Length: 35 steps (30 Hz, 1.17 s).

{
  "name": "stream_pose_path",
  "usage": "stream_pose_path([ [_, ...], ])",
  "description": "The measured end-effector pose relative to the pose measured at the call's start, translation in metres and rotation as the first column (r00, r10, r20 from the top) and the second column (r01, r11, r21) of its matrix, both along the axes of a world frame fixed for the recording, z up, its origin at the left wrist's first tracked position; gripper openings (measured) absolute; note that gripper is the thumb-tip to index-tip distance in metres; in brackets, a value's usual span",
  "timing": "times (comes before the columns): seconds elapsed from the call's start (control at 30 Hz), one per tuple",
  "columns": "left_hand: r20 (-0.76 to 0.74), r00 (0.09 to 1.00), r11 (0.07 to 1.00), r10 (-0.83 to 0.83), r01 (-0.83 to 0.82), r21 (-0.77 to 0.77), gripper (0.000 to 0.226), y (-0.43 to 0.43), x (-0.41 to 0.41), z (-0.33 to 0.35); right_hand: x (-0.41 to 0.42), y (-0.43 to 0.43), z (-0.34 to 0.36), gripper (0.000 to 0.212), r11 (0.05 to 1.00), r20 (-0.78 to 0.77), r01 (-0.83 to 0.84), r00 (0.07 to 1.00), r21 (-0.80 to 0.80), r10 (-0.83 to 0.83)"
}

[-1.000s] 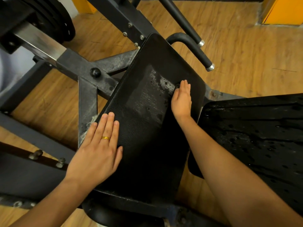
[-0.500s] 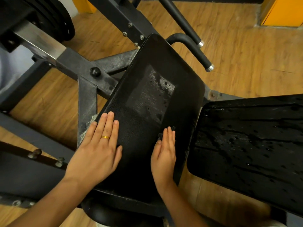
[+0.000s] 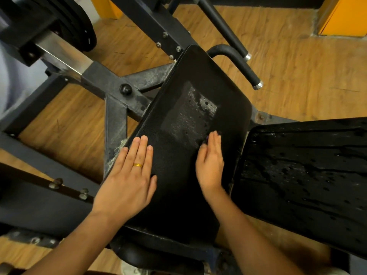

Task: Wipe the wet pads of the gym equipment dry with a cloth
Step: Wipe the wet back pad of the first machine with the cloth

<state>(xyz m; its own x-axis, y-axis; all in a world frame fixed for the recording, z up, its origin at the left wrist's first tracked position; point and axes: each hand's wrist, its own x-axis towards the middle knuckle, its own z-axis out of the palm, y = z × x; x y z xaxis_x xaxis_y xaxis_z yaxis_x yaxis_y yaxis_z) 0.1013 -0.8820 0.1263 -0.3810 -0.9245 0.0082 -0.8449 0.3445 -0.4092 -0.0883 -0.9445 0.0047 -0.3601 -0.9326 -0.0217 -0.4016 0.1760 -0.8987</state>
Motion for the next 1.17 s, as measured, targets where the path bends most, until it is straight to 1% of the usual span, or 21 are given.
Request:
stream_pose_path([
  [0.1,-0.006,1.0,1.0,0.005,-0.005,0.003,0.073,0.001,0.0,0.0,0.026,0.063,-0.004,0.051,0.995,-0.005,-0.052,0.999,-0.082,0.051],
  [0.2,-0.001,1.0,1.0,0.005,-0.005,0.004,0.073,0.0,0.0,0.0,0.029,0.097,-0.01,0.056,0.986,0.044,-0.152,0.987,-0.065,0.155],
  [0.27,-0.002,1.0,1.0,0.004,-0.004,0.001,0.073,0.0,0.001,-0.001,0.025,0.099,-0.011,0.057,0.975,0.038,-0.203,0.978,-0.087,0.207],
  [0.3,-0.005,1.0,1.0,0.002,-0.002,0.0,0.073,0.001,0.001,-0.001,0.024,0.097,-0.012,0.056,0.974,0.026,-0.203,0.978,-0.096,0.207],
  [0.47,-0.006,1.0,1.0,-0.004,0.004,0.0,0.073,0.001,0.002,-0.002,0.033,0.084,-0.013,0.051,0.99,0.022,-0.084,0.996,-0.111,0.087],
  [0.53,0.01,1.0,1.0,0.005,-0.005,0.008,0.074,0.0,0.002,-0.002,0.033,0.081,-0.013,0.05,0.991,0.017,-0.079,0.997,-0.111,0.082],
  [0.7,0.043,0.999,0.999,0.032,-0.034,0.039,0.074,0.0,0.002,0.002,0.023,0.083,-0.011,0.05,0.978,0.013,-0.194,0.981,-0.078,0.196],
  [0.73,0.025,0.999,0.998,0.048,-0.049,0.049,0.074,0.0,0.001,0.004,0.021,0.083,-0.011,0.05,0.974,0.023,-0.215,0.976,-0.066,0.217],
  [0.8,-0.058,0.993,0.993,0.099,-0.095,0.064,0.075,-0.002,-0.002,0.009,0.018,0.083,-0.011,0.051,0.968,0.042,-0.244,0.968,-0.058,0.247],
  [0.87,-0.124,0.981,0.987,0.147,-0.138,0.077,0.076,-0.01,-0.007,0.013,0.02,0.082,-0.011,0.05,0.972,0.054,-0.225,0.972,-0.067,0.229],
  [0.9,-0.129,0.979,0.987,0.156,-0.148,0.064,0.076,-0.016,-0.01,0.014,0.023,0.082,-0.01,0.051,0.978,0.049,-0.197,0.978,-0.072,0.201],
  [1.0,-0.068,0.983,0.985,0.171,-0.172,-0.006,0.071,-0.028,-0.017,0.012,0.031,0.08,-0.01,0.057,0.992,0.029,-0.111,0.993,-0.06,0.113],
  [1.07,-0.028,0.983,0.982,0.181,-0.182,-0.046,0.072,-0.029,-0.021,0.008,0.031,0.074,-0.011,0.055,0.994,0.025,-0.087,0.996,-0.069,0.089],
  [1.17,-0.012,0.985,0.982,0.175,-0.175,-0.072,0.073,-0.028,-0.021,0.003,0.025,0.055,-0.013,0.051,0.995,0.055,-0.059,0.996,-0.076,0.064],
])
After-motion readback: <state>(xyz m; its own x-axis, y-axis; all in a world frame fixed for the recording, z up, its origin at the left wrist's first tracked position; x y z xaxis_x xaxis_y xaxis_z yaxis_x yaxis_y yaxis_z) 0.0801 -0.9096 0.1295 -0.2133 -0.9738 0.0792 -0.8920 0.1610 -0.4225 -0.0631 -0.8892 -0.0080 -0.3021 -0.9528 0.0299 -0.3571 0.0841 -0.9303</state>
